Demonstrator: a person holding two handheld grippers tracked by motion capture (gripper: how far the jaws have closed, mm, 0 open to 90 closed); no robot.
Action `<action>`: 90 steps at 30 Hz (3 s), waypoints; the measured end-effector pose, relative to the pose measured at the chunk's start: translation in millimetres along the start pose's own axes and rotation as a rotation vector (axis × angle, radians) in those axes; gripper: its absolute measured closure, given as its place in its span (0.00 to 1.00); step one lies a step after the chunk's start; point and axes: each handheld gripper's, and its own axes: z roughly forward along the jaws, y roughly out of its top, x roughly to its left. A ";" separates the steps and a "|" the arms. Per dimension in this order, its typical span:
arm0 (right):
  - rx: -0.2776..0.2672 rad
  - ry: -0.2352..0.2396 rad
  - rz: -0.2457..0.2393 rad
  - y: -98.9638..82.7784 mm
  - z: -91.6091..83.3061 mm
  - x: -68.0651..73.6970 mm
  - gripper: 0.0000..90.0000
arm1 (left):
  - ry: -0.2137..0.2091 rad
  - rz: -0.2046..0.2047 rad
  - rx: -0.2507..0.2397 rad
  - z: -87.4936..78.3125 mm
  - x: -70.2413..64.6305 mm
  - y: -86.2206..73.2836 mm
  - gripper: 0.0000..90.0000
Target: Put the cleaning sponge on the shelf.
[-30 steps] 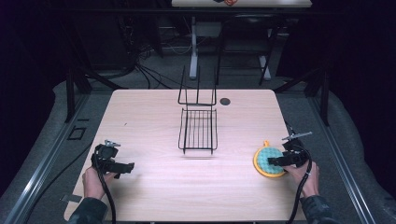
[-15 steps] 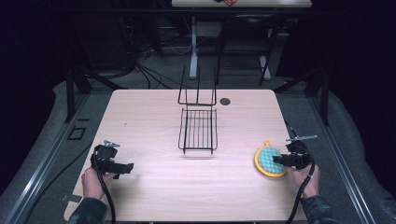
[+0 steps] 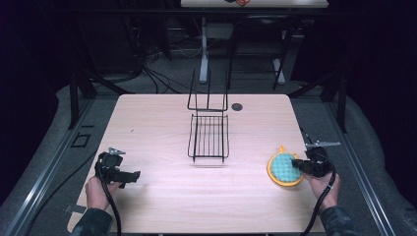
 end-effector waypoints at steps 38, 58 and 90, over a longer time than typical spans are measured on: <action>-0.134 0.077 -0.062 36.0 -34.9 27.7 0.96 | 0.013 -0.001 -0.008 0.9 -3.5 0.8 0.02; -0.150 0.123 -0.106 58.6 -31.1 48.5 0.96 | 0.005 0.007 -0.005 -0.3 -3.3 1.9 0.02; -0.170 0.188 -0.176 87.1 -30.6 88.6 0.97 | 0.008 0.006 -0.024 -3.6 -5.6 2.8 0.01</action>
